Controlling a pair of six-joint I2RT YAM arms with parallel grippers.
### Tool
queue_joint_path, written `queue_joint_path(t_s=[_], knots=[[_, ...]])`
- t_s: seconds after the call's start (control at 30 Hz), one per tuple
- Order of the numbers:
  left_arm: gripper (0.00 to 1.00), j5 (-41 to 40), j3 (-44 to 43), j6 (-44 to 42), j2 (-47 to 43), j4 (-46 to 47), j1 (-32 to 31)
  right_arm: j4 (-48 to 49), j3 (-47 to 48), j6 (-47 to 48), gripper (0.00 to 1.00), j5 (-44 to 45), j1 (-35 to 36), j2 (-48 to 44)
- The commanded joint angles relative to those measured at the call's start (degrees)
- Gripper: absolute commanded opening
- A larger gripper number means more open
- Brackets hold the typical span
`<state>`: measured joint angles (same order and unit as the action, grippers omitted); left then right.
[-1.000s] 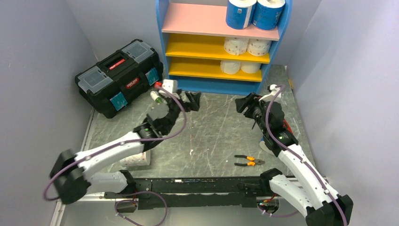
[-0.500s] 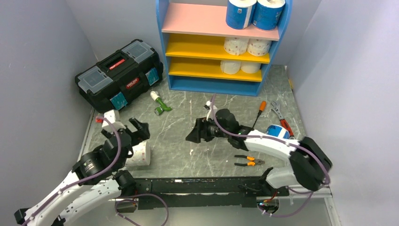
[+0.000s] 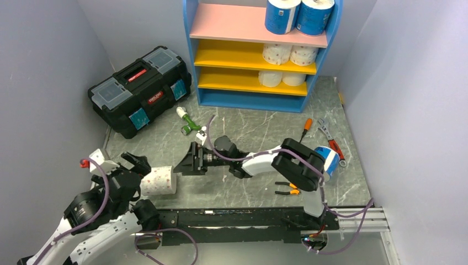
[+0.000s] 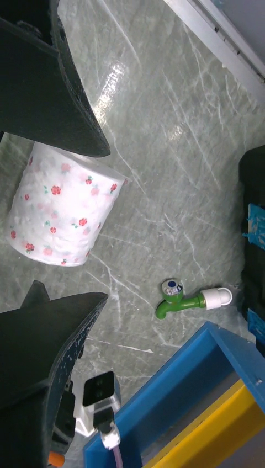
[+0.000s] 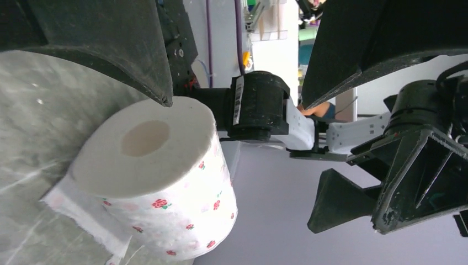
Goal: Place and organize the paper towels onto the shelf
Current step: Place the paper towel on the shelf, then adjust the paper towel at the center of the board.
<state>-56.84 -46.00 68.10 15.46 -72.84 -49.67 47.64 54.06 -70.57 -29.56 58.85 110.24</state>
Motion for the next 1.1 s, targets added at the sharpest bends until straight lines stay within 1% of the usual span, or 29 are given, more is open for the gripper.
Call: queue_joint_path(t_s=[0.0,0.17,0.33,0.6,0.8,1.07], knots=[[0.99,-2.9,-1.0,1.9,-2.7,-4.1,0.2,5.6,5.4,-5.2,0.87,1.5,1.5,3.0],[0.99,-3.8,-1.3,3.9,-3.1,-7.2,0.1,0.8,9.3,-4.7,0.83,3.8,3.4,5.2],[0.99,-4.8,-1.9,4.4,-3.7,-9.3,0.1,0.2,9.2,-6.7,0.83,5.0,4.0,6.9],[0.99,-5.0,-1.9,3.4,-5.1,-9.2,0.2,-2.9,8.2,-6.6,0.91,8.2,5.0,6.4],[0.99,-4.6,-1.2,4.2,-5.2,-9.8,0.2,-0.3,9.0,-9.0,0.91,6.8,5.4,9.3],[0.99,-4.9,-0.7,3.1,-5.4,-8.5,0.2,-0.3,11.4,-9.0,0.88,5.5,5.7,11.3]])
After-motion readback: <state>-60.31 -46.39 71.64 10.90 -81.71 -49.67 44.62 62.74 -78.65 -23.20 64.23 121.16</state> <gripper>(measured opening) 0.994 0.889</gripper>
